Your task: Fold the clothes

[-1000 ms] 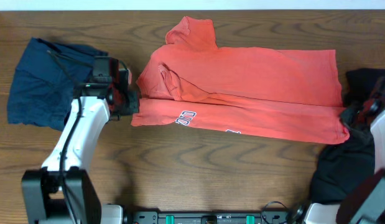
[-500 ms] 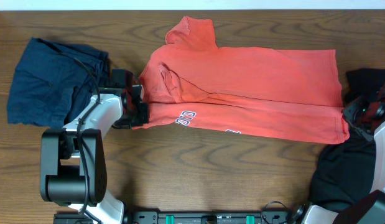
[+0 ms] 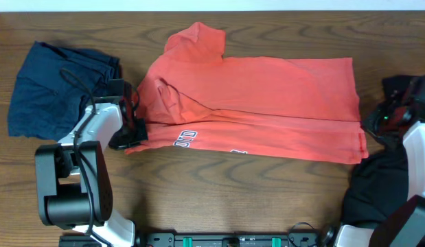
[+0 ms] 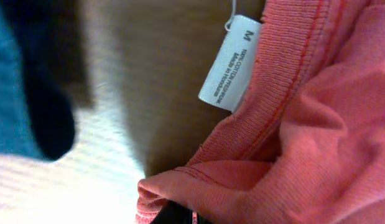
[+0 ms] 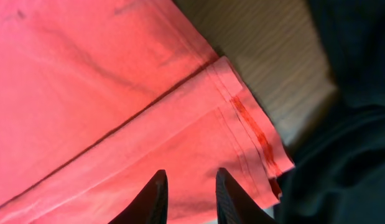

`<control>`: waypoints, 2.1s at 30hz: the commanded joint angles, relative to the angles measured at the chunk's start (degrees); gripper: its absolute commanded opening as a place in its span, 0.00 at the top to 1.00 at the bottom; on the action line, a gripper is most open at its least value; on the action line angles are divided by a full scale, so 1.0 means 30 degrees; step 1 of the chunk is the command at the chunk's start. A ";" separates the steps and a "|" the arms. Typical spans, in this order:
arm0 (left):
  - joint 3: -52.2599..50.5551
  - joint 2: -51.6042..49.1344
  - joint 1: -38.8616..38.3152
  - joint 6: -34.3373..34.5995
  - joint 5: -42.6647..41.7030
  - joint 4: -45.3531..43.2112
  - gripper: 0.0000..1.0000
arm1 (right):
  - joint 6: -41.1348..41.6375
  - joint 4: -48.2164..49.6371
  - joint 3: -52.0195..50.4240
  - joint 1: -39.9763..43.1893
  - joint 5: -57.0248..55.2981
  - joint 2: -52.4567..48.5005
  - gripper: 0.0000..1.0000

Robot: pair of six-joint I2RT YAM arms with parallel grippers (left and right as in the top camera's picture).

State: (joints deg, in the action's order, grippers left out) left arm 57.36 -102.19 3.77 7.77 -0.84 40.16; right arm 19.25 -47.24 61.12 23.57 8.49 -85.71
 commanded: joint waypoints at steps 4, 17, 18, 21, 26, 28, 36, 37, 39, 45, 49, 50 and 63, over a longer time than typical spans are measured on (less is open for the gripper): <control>0.0124 0.1137 0.0277 0.0372 0.0845 0.0714 0.93 | -0.0277 0.0051 -0.0714 -0.0619 0.0240 -0.2171 0.74; 0.0240 0.6594 0.0277 0.0364 -0.0517 0.0889 0.61 | 0.2834 -0.0903 -0.0947 -0.0568 -0.2674 -0.5923 0.77; 0.0240 0.6863 0.0277 0.0357 -0.0517 0.0896 0.59 | 0.3264 -0.1027 -0.1013 -0.0510 -0.3475 -0.6135 0.78; 0.0240 0.7650 0.0277 0.0357 -0.0517 0.0903 0.52 | 0.4014 -0.1909 -0.1049 0.0160 -0.5166 -0.6411 0.82; 0.0240 0.8255 0.0270 0.0335 -0.2215 0.0801 0.46 | 0.3985 -0.2645 -0.0918 0.2055 -0.5311 -0.5217 0.82; 0.0240 0.8211 0.0248 0.0204 -0.3432 0.0503 0.45 | 0.3402 -0.2659 -0.0816 0.2586 -0.4830 -0.4328 0.80; 0.0240 0.7504 -0.1093 -0.1829 -0.4575 -0.2543 0.41 | -0.1661 0.0692 -0.0743 0.2135 0.4364 -0.0299 0.61; 0.0240 0.7257 -0.1355 -0.2280 -0.4575 -0.2914 0.41 | -0.2055 0.1064 -0.0743 0.1916 0.5326 -0.0022 0.60; 0.0240 0.6521 -0.1916 -0.2441 -0.4634 -0.3643 0.42 | -0.2601 0.1617 -0.0743 0.1311 0.6506 0.0372 0.59; 0.0240 0.3118 -0.3636 -0.2710 -0.6186 -0.4721 0.47 | -0.2579 0.1894 -0.0750 -0.0597 0.5180 0.0423 0.57; 0.0240 0.1253 -0.4517 -0.2703 -0.7380 -0.5100 0.47 | -0.2572 0.1880 -0.0750 -0.1027 0.4663 0.0423 0.57; 0.0240 0.0933 -0.4736 -0.2696 -0.7672 -0.5173 0.47 | -0.2579 0.1880 -0.0750 -0.1027 0.4648 0.0423 0.57; 0.0393 -0.0124 -0.5872 -0.1195 -0.8094 -0.6462 0.94 | -0.2579 0.1902 -0.0750 -0.1005 0.4065 0.0423 0.57</control>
State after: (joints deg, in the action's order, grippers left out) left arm 57.39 -102.35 -13.65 2.15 -23.09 21.61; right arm 12.51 -41.69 58.70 21.08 22.00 -84.75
